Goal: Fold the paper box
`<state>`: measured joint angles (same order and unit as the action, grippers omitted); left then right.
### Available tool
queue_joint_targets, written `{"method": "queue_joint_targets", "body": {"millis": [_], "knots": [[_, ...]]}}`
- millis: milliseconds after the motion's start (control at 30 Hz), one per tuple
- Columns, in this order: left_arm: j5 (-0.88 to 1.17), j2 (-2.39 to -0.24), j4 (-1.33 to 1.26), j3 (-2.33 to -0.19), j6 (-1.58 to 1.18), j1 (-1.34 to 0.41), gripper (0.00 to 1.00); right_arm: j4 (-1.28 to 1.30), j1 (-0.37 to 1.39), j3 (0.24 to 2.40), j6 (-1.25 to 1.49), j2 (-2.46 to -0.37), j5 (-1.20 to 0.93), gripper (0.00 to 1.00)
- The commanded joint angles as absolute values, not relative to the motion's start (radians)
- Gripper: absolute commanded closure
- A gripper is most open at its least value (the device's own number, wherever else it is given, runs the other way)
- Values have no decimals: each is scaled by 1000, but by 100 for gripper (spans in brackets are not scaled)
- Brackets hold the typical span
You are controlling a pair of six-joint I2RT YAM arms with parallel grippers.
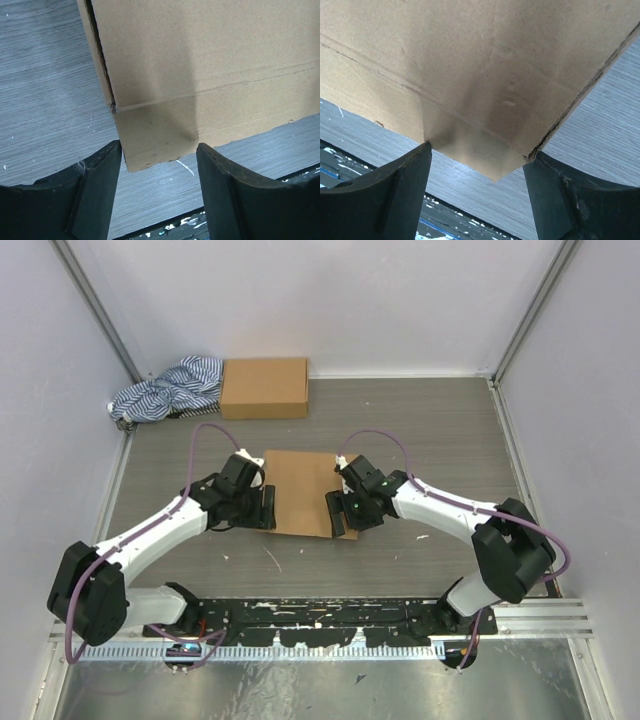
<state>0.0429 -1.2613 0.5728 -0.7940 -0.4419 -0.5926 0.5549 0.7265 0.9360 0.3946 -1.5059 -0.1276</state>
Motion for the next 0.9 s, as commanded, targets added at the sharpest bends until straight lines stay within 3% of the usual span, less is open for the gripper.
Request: {"method": "queue_joint_targets", "body": {"millis": [0, 533, 867], "knots": [[38, -1286, 508, -778, -433, -597, 32, 502, 728, 933, 387, -1509, -73, 23], [-2, -1376, 418, -727, -442, -597, 33, 481, 725, 911, 400, -1509, -15, 21], [-60, -1185, 469, -707, -455, -597, 32, 595, 726, 1010, 357, -1351, -29, 17]]}}
